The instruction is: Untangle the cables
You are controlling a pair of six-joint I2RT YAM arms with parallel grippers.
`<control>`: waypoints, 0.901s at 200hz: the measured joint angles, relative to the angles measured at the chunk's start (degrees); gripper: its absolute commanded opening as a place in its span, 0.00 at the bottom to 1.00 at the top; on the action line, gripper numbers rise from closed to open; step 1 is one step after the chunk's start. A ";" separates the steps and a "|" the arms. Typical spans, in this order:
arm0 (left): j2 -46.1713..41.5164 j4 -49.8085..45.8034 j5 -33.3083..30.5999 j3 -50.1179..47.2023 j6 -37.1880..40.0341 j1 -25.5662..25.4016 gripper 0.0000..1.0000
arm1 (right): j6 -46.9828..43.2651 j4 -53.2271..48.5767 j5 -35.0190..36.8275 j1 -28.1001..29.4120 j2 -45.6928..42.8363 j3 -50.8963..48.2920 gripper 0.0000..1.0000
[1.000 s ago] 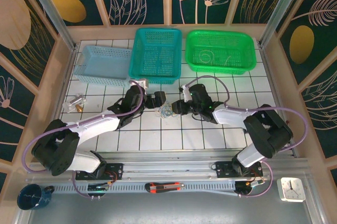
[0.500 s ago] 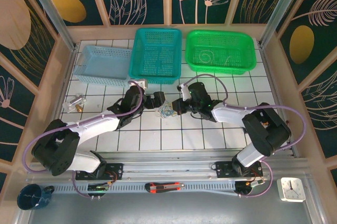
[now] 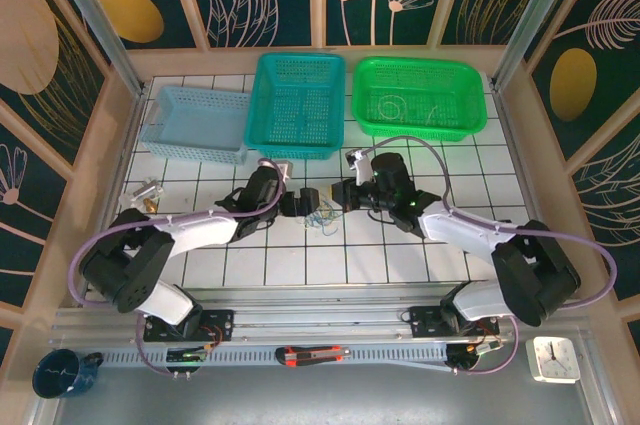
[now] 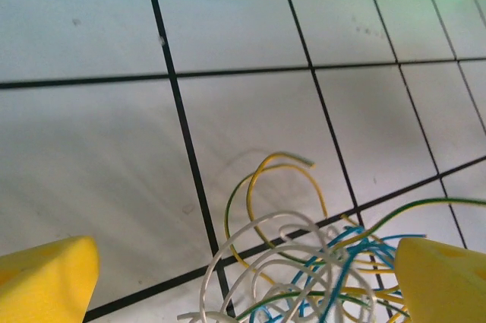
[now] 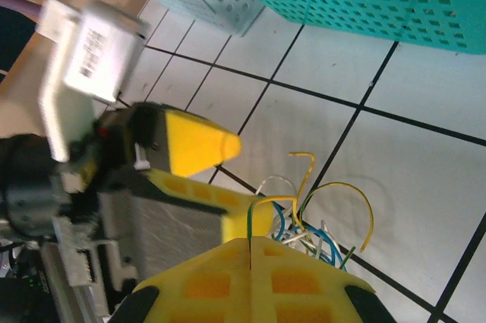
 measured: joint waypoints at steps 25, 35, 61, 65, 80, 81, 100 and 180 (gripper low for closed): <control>3.08 1.01 1.88 0.04 0.11 0.00 0.99 | 1.14 -0.07 -0.44 -0.31 -1.60 0.00 0.00; 4.20 1.46 2.54 0.04 0.11 0.00 0.99 | 1.38 -0.13 -0.83 -0.35 -2.60 0.07 0.00; 5.86 2.38 3.30 0.11 0.31 0.00 0.99 | 2.56 -1.36 -2.14 -0.35 -5.90 1.20 0.00; 5.88 2.64 3.43 0.11 0.31 0.00 0.99 | 2.67 -1.57 -2.21 -0.35 -6.38 1.53 0.00; 6.14 2.99 3.48 0.11 0.31 0.00 0.99 | 3.34 -1.99 -3.02 -0.35 -8.68 2.99 0.00; 6.14 3.02 3.50 0.11 0.31 0.00 0.99 | 3.54 -1.99 -3.13 -0.35 -8.96 3.17 0.00; 6.19 3.10 3.56 0.11 0.31 0.00 0.99 | 4.33 -2.14 -3.69 -0.35 -12.20 5.07 0.00; 6.19 3.17 3.61 0.11 0.31 0.00 0.99 | 8.44 -0.74 -5.05 -0.35 -21.18 9.75 0.00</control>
